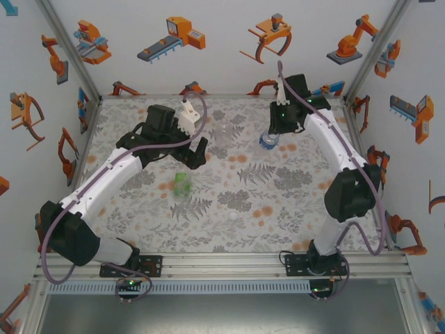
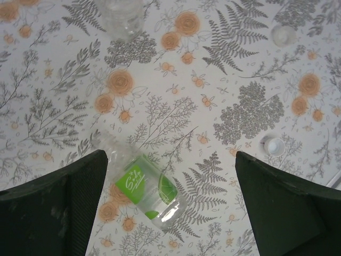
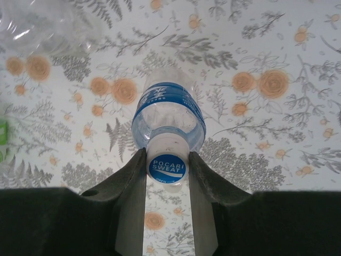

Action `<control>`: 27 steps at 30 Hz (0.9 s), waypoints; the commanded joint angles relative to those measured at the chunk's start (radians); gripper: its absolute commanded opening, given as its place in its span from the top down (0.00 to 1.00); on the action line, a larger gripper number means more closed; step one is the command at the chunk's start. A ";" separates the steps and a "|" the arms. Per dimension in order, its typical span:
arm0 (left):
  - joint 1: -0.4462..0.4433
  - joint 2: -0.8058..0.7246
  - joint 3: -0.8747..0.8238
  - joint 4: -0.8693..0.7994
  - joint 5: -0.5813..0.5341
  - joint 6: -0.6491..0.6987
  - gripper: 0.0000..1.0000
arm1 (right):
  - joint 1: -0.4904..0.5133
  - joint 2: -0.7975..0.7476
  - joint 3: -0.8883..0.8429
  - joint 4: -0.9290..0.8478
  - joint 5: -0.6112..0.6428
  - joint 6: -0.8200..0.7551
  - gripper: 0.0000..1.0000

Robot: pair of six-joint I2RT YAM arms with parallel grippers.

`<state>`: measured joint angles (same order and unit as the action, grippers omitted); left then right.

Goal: Screw on the bottle caps

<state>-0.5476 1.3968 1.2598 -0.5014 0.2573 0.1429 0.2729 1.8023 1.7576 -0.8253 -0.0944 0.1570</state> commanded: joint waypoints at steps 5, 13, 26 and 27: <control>0.000 -0.071 -0.056 0.048 -0.149 -0.013 0.03 | -0.011 0.167 0.274 -0.195 0.095 -0.051 1.00; -0.007 -0.105 -0.134 0.104 -0.250 0.017 0.03 | -0.014 0.327 0.497 -0.329 0.117 -0.078 1.00; -0.023 -0.167 -0.152 0.130 -0.236 -0.041 0.03 | -0.014 0.415 0.548 -0.325 0.088 -0.070 0.94; -0.023 -0.172 -0.151 0.129 -0.245 -0.040 0.03 | -0.014 0.419 0.547 -0.326 0.091 -0.069 0.91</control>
<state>-0.5682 1.2533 1.1034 -0.3878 0.0216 0.1322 0.2630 2.1994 2.2807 -1.1187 -0.0067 0.0853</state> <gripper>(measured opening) 0.966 0.331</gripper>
